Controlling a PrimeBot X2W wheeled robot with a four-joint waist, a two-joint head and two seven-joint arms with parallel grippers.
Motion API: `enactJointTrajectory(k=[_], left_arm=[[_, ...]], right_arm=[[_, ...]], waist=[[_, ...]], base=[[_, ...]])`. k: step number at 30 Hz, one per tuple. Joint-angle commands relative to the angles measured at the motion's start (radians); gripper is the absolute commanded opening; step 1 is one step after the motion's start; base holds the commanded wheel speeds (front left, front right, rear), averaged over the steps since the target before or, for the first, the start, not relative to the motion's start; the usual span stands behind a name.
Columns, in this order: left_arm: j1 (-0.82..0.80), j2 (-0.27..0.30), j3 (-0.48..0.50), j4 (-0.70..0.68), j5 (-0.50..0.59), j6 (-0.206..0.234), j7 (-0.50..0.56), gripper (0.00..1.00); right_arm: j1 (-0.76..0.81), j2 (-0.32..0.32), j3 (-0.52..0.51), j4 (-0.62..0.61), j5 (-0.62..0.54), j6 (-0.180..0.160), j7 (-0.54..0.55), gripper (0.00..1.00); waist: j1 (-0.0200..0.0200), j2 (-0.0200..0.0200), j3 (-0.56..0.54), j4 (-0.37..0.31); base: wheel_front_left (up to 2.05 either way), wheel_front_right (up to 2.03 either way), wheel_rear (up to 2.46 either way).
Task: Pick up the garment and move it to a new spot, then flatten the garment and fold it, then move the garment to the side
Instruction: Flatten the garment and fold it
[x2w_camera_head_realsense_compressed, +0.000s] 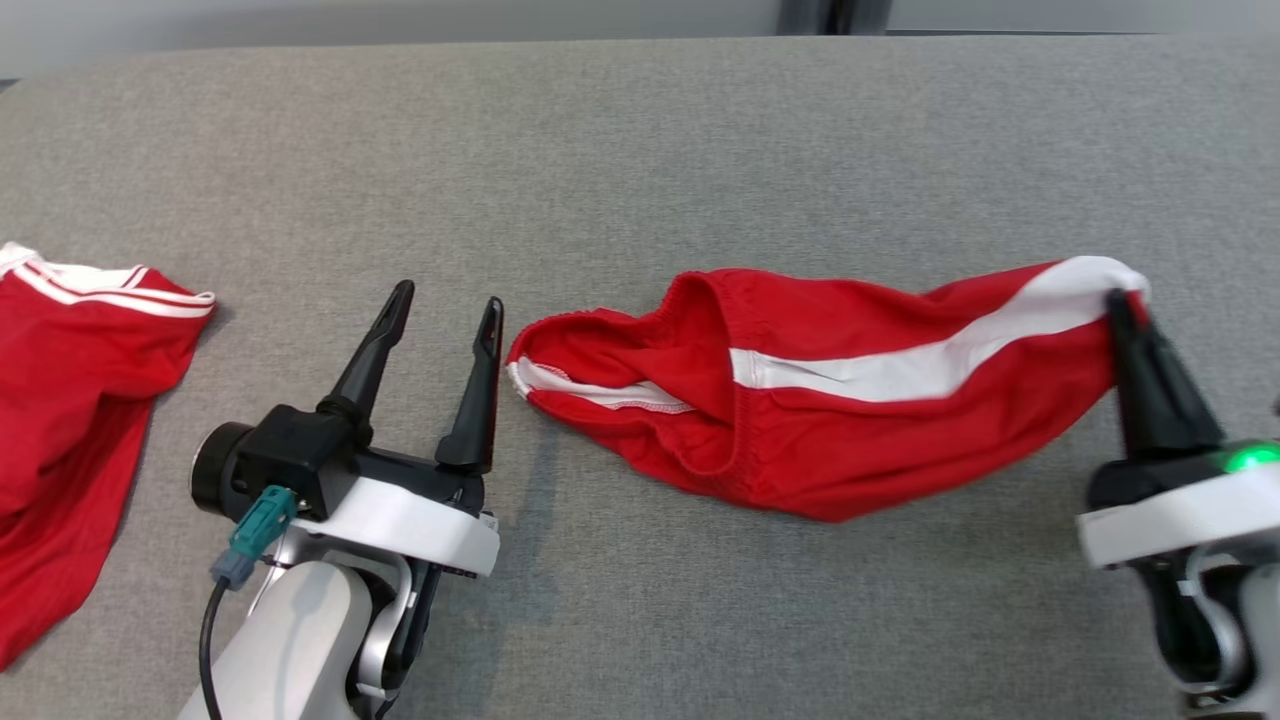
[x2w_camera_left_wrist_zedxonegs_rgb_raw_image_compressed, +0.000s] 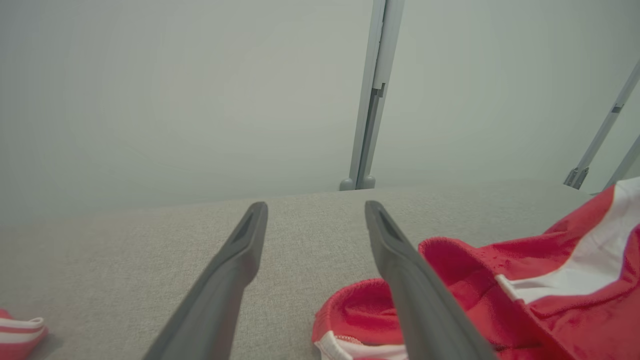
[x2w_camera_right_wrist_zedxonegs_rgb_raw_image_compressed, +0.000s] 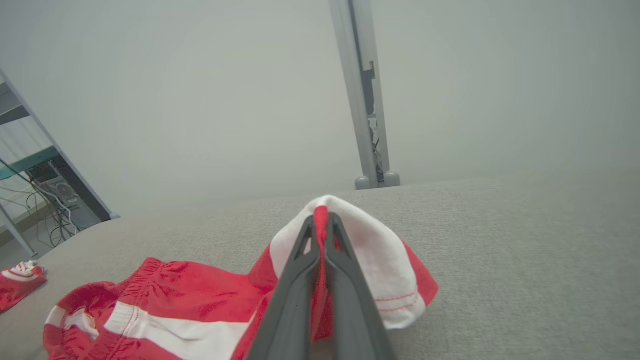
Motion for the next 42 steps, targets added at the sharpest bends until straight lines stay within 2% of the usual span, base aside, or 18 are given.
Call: enactJointTrajectory(k=[1,5,8,14,17,25,30,35,42], left_arm=[[-0.007,0.001,-0.003,0.000,0.003,-0.002,0.001,1.00],[-0.017,-0.011,-0.019,0.005,-0.001,-0.012,0.001,1.00],[-0.028,-0.027,-0.036,0.014,-0.002,-0.018,-0.001,1.00],[-0.035,-0.035,-0.048,0.023,0.001,-0.020,-0.005,1.00],[-0.025,-0.030,-0.042,0.030,-0.006,-0.015,-0.010,1.00],[0.003,0.000,-0.009,0.024,-0.008,0.010,-0.012,1.00],[0.034,0.020,0.023,0.007,-0.018,0.038,-0.017,1.00],[0.077,0.046,0.050,-0.023,-0.022,0.066,-0.013,1.00],[0.134,0.075,0.057,-0.063,-0.023,0.090,0.002,1.00]], right_arm=[[0.002,0.029,-0.006,-0.031,-0.054,0.001,0.034,0.00],[-0.018,0.109,0.030,-0.078,-0.223,0.001,0.164,0.00],[-0.034,0.136,0.092,-0.031,-0.296,0.000,0.230,0.00],[-0.042,0.155,0.105,0.048,-0.301,0.000,0.223,0.00],[-0.040,0.157,0.108,0.075,-0.282,0.000,0.194,1.00],[0.024,0.149,0.081,-0.001,-0.247,0.000,0.104,1.00],[0.070,0.140,-0.001,-0.089,-0.280,0.000,0.073,1.00],[0.099,0.132,-0.094,-0.157,-0.322,0.000,0.079,1.00],[0.144,0.131,-0.124,-0.200,-0.351,0.000,0.116,1.00]], waist=[[0.0000,0.0000,0.002,0.007],[0.0000,0.0000,0.008,0.032],[0.0000,0.0000,0.013,0.063],[0.0000,0.0000,0.020,0.078],[0.0000,0.0000,0.014,0.061],[0.0000,0.0000,-0.028,0.003],[0.0000,0.0000,-0.060,-0.028],[0.0000,0.0000,-0.100,-0.042],[0.0000,0.0000,-0.137,-0.046]], base=[[0.00,0.00,0.00],[0.00,0.00,0.00],[0.00,0.00,0.00],[0.00,0.00,0.00],[0.00,0.00,0.00],[0.00,0.00,0.00],[0.00,0.00,0.00],[0.00,0.00,0.00],[0.00,0.00,0.00]])
